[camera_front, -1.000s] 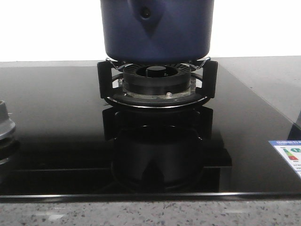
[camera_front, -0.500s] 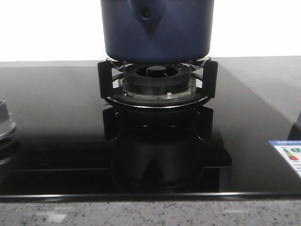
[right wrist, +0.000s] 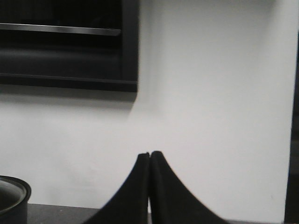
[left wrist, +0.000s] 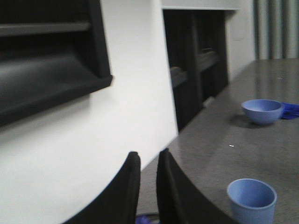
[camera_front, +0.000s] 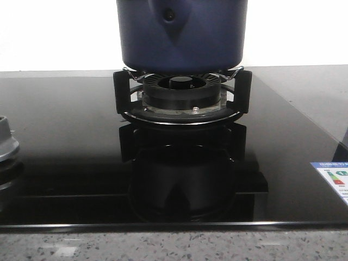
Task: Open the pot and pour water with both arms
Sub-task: 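Open the left gripper and lift it off the lid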
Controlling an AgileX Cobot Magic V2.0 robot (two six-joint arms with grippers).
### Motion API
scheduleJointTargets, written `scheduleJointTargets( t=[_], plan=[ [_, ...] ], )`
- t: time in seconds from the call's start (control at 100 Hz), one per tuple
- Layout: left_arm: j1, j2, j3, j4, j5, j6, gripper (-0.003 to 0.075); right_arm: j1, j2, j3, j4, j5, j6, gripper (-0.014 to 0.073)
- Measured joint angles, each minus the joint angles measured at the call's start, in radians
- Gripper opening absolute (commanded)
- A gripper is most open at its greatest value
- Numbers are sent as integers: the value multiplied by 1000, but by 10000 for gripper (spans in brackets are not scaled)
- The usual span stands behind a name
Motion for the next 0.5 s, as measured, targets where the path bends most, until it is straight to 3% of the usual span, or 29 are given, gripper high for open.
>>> scheduleJointTargets(
  t=[0.16, 0.34, 0.5],
  plan=[
    [56, -321, 233, 11, -172, -20, 41, 3, 0, 33, -113, -154, 124, -71],
    [71, -716, 522, 3, -422, -82, -1, 9, 0, 90, -433, -395, 417, -71],
    [71, -967, 669, 0, -575, -129, -20, 11, 0, 111, -529, -545, 486, -71]
  ],
)
